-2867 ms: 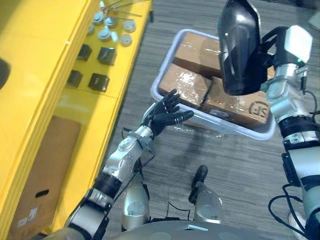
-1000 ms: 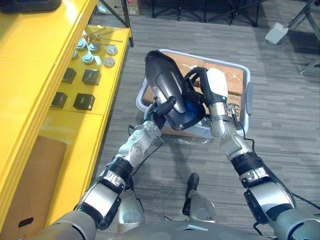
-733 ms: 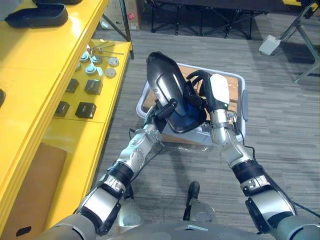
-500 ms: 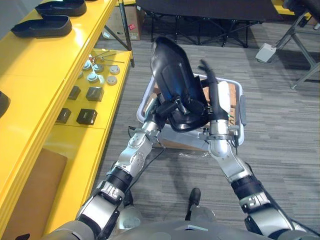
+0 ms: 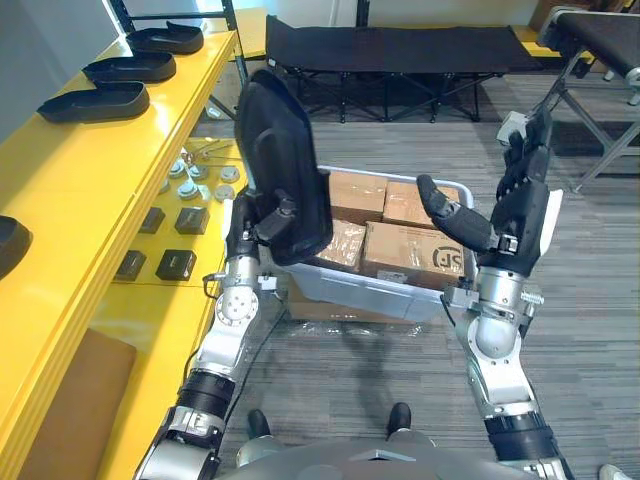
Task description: Walk over and take three plastic housings, then place them on the shelf
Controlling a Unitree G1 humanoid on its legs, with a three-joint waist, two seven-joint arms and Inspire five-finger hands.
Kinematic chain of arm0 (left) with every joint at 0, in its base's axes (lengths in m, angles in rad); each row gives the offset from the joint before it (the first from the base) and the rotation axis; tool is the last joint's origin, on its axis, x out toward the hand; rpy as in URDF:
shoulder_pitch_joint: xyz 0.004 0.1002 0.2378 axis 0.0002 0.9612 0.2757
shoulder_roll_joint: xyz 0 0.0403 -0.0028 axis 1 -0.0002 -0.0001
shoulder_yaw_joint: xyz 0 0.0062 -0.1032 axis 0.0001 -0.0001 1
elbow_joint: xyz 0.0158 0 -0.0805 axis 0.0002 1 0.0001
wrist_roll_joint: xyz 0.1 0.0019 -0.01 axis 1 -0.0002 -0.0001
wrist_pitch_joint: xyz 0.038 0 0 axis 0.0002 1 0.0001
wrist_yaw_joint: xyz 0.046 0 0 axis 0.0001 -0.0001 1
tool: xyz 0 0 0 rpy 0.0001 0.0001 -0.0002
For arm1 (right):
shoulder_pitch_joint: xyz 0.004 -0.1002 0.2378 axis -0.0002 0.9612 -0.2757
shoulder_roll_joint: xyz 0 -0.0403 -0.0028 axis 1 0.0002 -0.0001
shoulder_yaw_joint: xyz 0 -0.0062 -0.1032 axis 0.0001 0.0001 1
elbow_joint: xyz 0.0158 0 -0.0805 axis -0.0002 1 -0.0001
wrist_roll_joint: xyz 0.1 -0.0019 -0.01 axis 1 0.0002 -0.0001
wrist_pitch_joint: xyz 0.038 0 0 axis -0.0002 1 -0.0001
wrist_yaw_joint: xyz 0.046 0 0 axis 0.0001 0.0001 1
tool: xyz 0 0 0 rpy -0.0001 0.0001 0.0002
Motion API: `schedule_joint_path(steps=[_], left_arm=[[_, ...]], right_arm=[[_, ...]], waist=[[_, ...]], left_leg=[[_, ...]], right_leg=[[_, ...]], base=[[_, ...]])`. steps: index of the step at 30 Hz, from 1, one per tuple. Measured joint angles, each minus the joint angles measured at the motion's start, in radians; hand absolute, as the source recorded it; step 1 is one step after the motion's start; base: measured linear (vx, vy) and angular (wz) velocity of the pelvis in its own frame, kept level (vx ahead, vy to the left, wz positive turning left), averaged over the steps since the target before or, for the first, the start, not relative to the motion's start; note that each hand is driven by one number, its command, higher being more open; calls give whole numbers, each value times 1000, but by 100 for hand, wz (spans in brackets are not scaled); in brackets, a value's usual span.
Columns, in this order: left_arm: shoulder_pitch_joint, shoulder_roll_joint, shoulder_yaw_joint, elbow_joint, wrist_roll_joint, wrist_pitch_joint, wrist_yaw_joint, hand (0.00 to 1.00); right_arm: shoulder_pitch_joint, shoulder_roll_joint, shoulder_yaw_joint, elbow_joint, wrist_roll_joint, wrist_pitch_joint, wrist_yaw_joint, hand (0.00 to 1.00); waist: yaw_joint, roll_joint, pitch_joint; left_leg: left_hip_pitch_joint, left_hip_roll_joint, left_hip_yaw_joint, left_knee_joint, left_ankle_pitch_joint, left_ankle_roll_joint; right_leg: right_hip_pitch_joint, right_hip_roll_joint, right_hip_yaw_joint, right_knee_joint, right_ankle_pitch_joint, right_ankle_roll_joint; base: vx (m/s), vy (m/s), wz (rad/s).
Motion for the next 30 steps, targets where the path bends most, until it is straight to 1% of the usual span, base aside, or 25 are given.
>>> schedule_joint_path(steps=[1,2,3,4,5,6,7,8,10,12,16,17,19,20,21,23,24,26,29,30], left_arm=[[23,0,12,-24,16,-1,20,0],[34,0,13,-42,25,-3,33,0],[58,-1,14,-80,33,-22,51,0],[70,-2,14,-100,32,-33,55,0],[93,-7,14,-138,26,-56,55,0],[105,-13,14,-154,17,-68,54,0],[141,-41,13,-194,-81,-114,33,0],[147,-47,13,-198,-98,-122,29,0],[202,-93,11,-232,-222,-164,-16,0],[232,-107,12,-238,-307,-188,-53,0],[300,-110,20,-248,-448,-195,-114,0],[332,-110,24,-269,-509,-195,-133,0],[368,-112,35,-314,-534,-195,-144,0],[385,-112,43,-346,-534,-195,-144,0],[393,-112,50,-375,-532,-195,-144,0],[418,-113,70,-421,-518,-200,-140,0],[425,-113,83,-445,-517,-200,-141,0],[452,-120,117,-484,-516,-204,-142,0],[495,-120,188,-528,-520,-215,-168,0],[501,-120,204,-535,-523,-215,-177,0]], right_arm=[[37,17,0,0,58,21,38,100],[59,27,-1,0,82,30,56,100],[102,46,-5,0,127,58,90,100],[124,53,-6,0,138,76,101,100],[165,64,-8,2,138,110,121,100],[184,68,-9,3,140,126,135,100],[224,81,-10,24,159,160,172,100],[229,83,-10,28,162,166,176,100],[260,87,-14,74,178,185,201,100],[272,88,-23,97,179,188,213,100],[279,88,-31,101,208,189,246,100],[279,88,-29,101,208,189,258,100],[278,87,-19,101,208,189,266,100],[277,87,-15,101,208,189,269,100],[275,86,-8,101,208,191,270,100],[260,82,16,101,208,194,284,100],[251,79,39,101,207,200,285,100],[221,73,92,114,202,228,291,100],[149,52,182,160,125,262,302,100],[132,46,198,174,116,263,303,100]], waist=[[-8,0,-8],[-9,0,-10],[-10,0,-12],[-10,0,-12],[-10,1,-13],[-10,2,-14],[-11,4,-22],[-11,5,-24],[-12,7,-41],[-13,8,-41],[-10,8,-41],[-9,8,-42],[-5,7,-42],[2,8,-42],[20,8,-42],[35,13,-46],[52,15,-47],[75,15,-47],[120,16,-53],[133,16,-53]], left_leg=[[0,0,2,0,-3,1],[0,0,4,0,-4,1],[0,0,7,0,-6,1],[0,0,9,0,-7,1],[0,0,12,0,-7,3],[0,0,13,0,-7,4],[0,0,20,1,-7,4],[0,0,21,1,-6,4],[2,0,32,1,-8,4],[4,0,35,1,-8,5],[17,0,34,0,-15,6],[20,0,30,0,-22,-1],[9,0,9,0,-23,2],[-3,0,-13,0,-19,3],[-14,-3,-35,0,-17,4],[-33,-11,-77,0,-13,7],[-40,-16,-104,0,-4,5],[-43,-27,-146,0,-3,6],[-59,-47,-209,0,1,11],[-62,-49,-218,0,1,11]], right_leg=[[-1,0,0,0,-2,-1],[-1,0,0,0,-3,-1],[-3,-1,1,0,-5,0],[-4,-1,2,0,-5,1],[-6,-1,3,0,-5,1],[-7,-1,4,0,-5,0],[-12,-1,9,0,-5,0],[-13,-1,10,0,-5,1],[-14,-1,19,2,1,9],[-14,-1,21,5,2,11],[1,-1,19,0,-5,15],[4,-1,13,0,-15,10],[16,-4,-18,0,-17,9],[20,-4,-39,0,-19,8],[21,-6,-59,0,-20,9],[37,-11,-96,0,-24,10],[48,-15,-125,2,-27,13],[76,-21,-169,5,-34,20],[112,-32,-234,6,-43,32],[116,-32,-243,6,-43,33]], base=[[0,0,0],[48,-1,-4],[41,0,-4],[48,-2,-6],[31,-3,-5],[50,-4,-8],[45,-3,-8],[61,-4,-12],[56,-3,-11],[37,-4,-5],[-6,0,1],[-33,-2,16],[-16,-4,30],[0,-5,45],[-11,-3,49],[4,4,57],[30,7,63],[34,9,69],[32,16,61],[38,13,57]])
